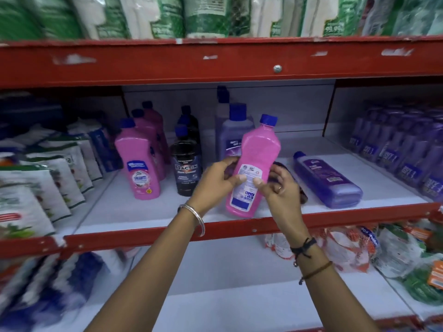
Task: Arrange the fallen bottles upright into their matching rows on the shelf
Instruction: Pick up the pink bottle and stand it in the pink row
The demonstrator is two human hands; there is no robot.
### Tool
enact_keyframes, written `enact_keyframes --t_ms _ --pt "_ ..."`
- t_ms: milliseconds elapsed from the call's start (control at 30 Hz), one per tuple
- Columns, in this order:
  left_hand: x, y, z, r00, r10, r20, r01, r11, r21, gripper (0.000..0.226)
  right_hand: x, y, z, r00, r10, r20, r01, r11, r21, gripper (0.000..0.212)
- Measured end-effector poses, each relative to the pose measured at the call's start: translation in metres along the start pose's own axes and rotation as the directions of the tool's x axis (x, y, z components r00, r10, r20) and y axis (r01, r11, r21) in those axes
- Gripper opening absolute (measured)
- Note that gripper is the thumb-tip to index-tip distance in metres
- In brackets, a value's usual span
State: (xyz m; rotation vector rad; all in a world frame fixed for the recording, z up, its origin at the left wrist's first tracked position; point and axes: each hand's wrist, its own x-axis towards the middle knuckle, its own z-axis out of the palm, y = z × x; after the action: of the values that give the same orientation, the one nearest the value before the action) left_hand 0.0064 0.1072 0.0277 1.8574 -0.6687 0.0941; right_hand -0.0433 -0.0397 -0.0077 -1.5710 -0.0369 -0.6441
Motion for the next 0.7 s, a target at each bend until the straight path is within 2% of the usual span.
enact_keyframes --t_ms 333,533,700 --pt "-0.071 -0.035 -0.108 0.962 -0.009 -0.272 0.009 1.0 -0.001 0.037 -0.028 -0.015 0.121 0.978 -0.075 0.196 0.068 0.997 0.046 0.041" --pt "-0.097 -0.061 -0.161 0.931 0.0 -0.365 -0.002 1.0 -0.003 0.035 -0.04 -0.004 0.185 0.955 -0.052 0.292 0.023 0.995 0.101 0.041" --pt "-0.107 -0.087 -0.183 0.915 -0.013 -0.403 0.006 1.0 -0.02 0.041 -0.047 0.007 0.223 0.953 -0.047 0.298 0.022 0.996 0.087 0.042"
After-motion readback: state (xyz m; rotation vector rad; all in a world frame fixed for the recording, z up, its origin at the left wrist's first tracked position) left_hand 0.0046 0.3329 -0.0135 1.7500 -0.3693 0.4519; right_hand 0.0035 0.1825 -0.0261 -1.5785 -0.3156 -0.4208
